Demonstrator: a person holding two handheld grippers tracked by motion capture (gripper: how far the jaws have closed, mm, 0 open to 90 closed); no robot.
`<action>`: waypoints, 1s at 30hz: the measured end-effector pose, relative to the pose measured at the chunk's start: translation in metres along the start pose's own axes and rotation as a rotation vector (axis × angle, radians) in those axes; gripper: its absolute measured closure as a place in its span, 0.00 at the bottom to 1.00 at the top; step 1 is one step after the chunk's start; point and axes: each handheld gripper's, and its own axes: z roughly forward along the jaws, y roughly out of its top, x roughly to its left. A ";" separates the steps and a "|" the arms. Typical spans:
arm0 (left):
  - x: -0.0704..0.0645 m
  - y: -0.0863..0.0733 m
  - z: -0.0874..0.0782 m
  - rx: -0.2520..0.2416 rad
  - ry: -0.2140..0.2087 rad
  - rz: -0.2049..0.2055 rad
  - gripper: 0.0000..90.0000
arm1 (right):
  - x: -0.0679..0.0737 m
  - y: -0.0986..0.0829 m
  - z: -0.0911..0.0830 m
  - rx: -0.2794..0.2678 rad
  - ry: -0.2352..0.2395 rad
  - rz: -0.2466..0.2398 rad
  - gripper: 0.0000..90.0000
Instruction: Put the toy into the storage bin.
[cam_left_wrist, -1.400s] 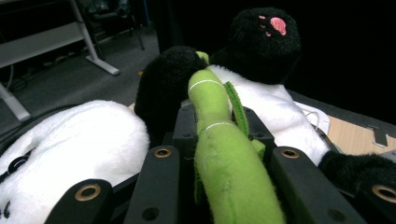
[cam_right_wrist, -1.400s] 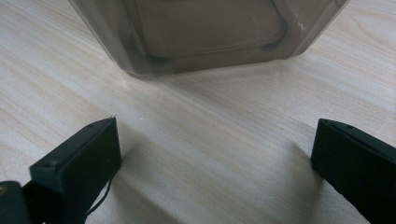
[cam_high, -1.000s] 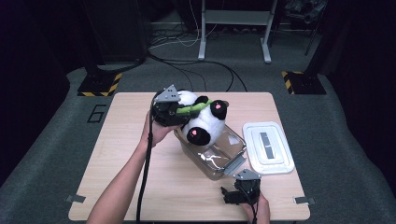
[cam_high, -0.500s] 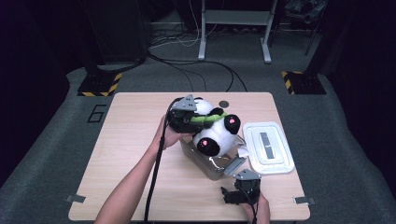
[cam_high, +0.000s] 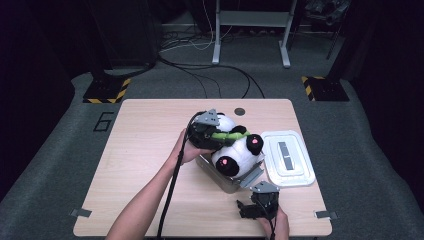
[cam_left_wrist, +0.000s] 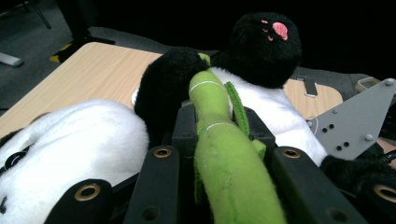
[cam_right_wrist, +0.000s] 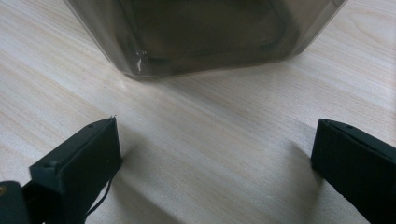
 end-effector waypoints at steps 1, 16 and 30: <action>0.001 -0.001 0.000 0.003 0.001 -0.005 0.80 | 0.000 0.000 0.000 0.000 0.000 0.000 0.01; -0.001 -0.007 0.012 0.030 0.011 -0.051 0.60 | 0.000 0.000 0.000 0.000 -0.005 -0.004 0.01; 0.008 -0.014 -0.029 -0.010 0.191 -0.137 0.16 | 0.000 0.000 0.000 0.000 -0.004 -0.003 0.01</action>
